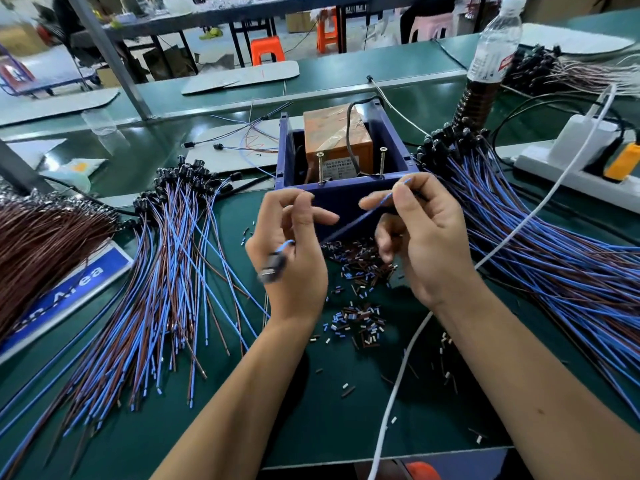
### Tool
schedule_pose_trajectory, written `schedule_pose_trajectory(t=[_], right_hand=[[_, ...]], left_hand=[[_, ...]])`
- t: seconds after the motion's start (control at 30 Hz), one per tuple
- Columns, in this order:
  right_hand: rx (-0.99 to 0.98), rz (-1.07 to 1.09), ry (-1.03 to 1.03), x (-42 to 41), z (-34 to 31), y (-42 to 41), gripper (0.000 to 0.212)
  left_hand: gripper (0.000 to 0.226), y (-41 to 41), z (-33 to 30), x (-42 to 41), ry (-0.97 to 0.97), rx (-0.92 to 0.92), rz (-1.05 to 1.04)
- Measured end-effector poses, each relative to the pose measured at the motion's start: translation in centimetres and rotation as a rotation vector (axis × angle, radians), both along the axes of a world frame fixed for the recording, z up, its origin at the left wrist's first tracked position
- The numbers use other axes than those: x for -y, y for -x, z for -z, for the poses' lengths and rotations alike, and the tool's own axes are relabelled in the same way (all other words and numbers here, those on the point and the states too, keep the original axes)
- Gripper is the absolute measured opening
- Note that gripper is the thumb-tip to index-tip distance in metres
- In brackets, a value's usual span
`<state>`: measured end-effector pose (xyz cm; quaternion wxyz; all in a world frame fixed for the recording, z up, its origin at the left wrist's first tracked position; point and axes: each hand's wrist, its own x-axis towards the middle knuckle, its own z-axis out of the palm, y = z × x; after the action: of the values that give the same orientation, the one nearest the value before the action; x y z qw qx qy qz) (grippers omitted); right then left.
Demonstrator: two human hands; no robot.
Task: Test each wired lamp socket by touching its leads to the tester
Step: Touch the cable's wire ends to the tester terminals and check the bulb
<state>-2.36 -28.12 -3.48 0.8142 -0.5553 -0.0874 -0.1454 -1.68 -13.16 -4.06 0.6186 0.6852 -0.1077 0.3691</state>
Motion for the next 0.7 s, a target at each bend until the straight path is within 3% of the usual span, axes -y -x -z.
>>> schedule_pose_trajectory(t=[0.27,0.47,0.7], right_hand=[[0.144,0.562,0.455,0.17,0.73,0.03,0.007],[0.209,0.702,0.589,-0.16,0.5,0.33,0.014],[0.176,0.73,0.61,0.12,0.5,0.23,0.02]], left_hand=[[0.006,-0.34,0.14,-0.18,0.074,-0.159,0.002],[0.005,-0.31,0.1,0.09,0.067,-0.158,0.041],[0.006,-0.38,0.19,0.1,0.049,-0.155,0.067]])
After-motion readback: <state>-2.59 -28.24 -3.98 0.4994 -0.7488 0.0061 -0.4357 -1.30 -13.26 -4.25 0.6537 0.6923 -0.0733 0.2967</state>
